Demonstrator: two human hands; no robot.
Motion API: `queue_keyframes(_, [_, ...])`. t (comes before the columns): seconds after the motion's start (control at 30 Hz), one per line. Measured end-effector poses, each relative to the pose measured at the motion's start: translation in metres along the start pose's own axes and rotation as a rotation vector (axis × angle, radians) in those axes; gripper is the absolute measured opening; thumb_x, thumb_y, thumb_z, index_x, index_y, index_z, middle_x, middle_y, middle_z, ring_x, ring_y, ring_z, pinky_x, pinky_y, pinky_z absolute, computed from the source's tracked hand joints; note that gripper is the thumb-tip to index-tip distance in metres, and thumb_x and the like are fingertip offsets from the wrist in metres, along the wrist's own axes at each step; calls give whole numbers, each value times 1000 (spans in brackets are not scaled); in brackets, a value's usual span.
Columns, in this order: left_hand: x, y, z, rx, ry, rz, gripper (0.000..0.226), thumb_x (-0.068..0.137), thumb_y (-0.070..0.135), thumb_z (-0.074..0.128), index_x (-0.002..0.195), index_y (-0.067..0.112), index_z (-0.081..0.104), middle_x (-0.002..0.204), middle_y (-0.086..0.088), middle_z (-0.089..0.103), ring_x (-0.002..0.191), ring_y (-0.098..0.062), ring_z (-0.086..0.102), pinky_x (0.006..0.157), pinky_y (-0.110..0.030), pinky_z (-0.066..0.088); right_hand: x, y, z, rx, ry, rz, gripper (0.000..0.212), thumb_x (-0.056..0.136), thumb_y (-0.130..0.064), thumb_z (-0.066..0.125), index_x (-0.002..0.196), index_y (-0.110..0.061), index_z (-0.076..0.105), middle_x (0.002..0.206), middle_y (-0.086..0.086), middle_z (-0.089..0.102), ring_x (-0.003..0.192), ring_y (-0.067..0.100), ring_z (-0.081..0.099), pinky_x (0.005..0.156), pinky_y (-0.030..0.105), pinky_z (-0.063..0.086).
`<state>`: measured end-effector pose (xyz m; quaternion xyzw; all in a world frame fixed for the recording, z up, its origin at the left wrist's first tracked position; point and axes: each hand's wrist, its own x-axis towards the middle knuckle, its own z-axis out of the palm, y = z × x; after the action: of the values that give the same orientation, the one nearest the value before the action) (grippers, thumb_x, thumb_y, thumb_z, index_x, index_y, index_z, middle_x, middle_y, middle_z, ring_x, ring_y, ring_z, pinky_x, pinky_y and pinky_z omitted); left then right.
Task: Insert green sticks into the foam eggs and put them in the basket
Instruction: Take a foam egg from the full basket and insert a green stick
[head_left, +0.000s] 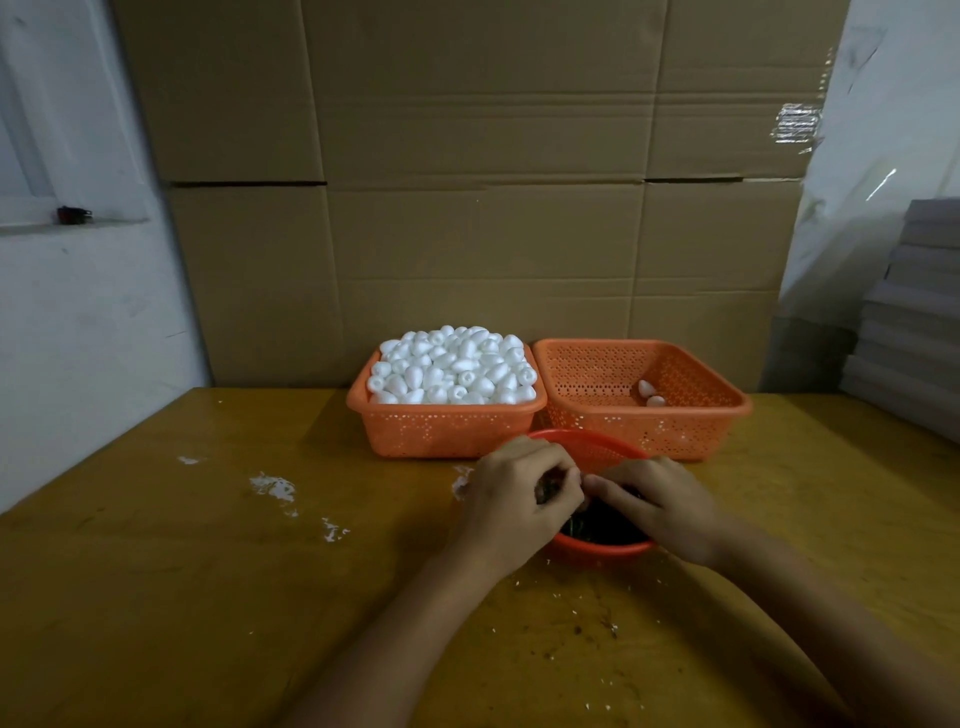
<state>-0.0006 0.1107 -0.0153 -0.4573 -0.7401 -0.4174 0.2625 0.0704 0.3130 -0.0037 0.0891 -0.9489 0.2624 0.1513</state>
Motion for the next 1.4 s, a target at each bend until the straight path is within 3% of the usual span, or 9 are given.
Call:
queue_keyframes(0.17, [40, -26, -32, 435, 193, -93, 26, 94, 21, 66, 118, 15, 73, 116, -3, 70, 111, -25, 60, 89, -39, 52, 6, -1, -2, -90, -78, -3, 38, 103, -54, 45, 88, -36, 76, 86, -15, 71, 78, 7, 65, 75, 40, 52])
queue_keyframes(0.27, [63, -56, -54, 613, 50, -324, 48, 98, 25, 61, 146, 28, 57, 139, -8, 55, 126, -32, 53, 92, -46, 50, 8, 3, 0, -95, -75, 0, 36, 105, -50, 48, 87, -36, 77, 84, -17, 72, 76, 6, 65, 73, 38, 52])
queue_keyframes(0.43, [82, -105, -75, 746, -326, -545, 48, 108, 43, 43, 156, 37, 42, 157, -13, 41, 140, -35, 39, 108, -48, 43, 10, -1, 1, -96, -88, 5, 35, 106, -48, 48, 86, -37, 75, 83, -14, 71, 73, 7, 64, 69, 35, 50])
queue_keyframes(0.57, [79, -125, -79, 647, -469, -600, 49, 110, 46, 32, 156, 33, 43, 160, -8, 46, 151, -31, 31, 118, -48, 35, 9, -3, 0, -96, -93, 17, 32, 106, -47, 49, 84, -42, 71, 84, -16, 71, 75, 8, 64, 72, 37, 51])
queue_keyframes(0.7, [75, -127, -77, 544, -234, -543, 32, 107, 27, 48, 128, 18, 71, 130, -12, 68, 126, -32, 54, 98, -48, 50, 10, -4, -1, -103, -99, 24, 32, 106, -46, 48, 84, -43, 71, 87, -13, 73, 76, 8, 66, 76, 43, 52])
queue_keyframes(0.93, [69, -105, -72, 391, 204, -445, 41, 94, 2, 66, 132, 17, 65, 126, -7, 72, 114, -31, 66, 95, -50, 54, 9, -4, 0, -94, -80, 21, 32, 106, -45, 49, 83, -43, 71, 87, -12, 74, 76, 10, 67, 77, 47, 53])
queue_keyframes(1.03, [68, -80, -62, 104, 339, -461, 34, 87, 0, 72, 113, 20, 67, 109, 6, 76, 91, -17, 73, 83, -42, 61, 9, -3, 1, -92, -76, 29, 34, 106, -46, 49, 85, -37, 75, 85, -12, 73, 74, 9, 66, 75, 47, 53])
queue_keyframes(1.2, [44, -38, -40, -450, 118, -452, 29, 82, -3, 83, 99, 20, 80, 101, 8, 80, 91, -8, 76, 80, -23, 60, 8, -3, 2, -85, -64, 24, 33, 105, -47, 50, 82, -40, 73, 82, -15, 72, 72, 7, 65, 72, 43, 53])
queue_keyframes(1.4, [15, -18, -24, -682, -152, -449, 38, 85, -4, 81, 118, 13, 75, 110, 0, 81, 108, -17, 75, 95, -31, 59, 6, -4, 2, -66, -60, 36, 37, 102, -53, 46, 83, -39, 74, 84, -14, 72, 76, 7, 66, 75, 42, 53])
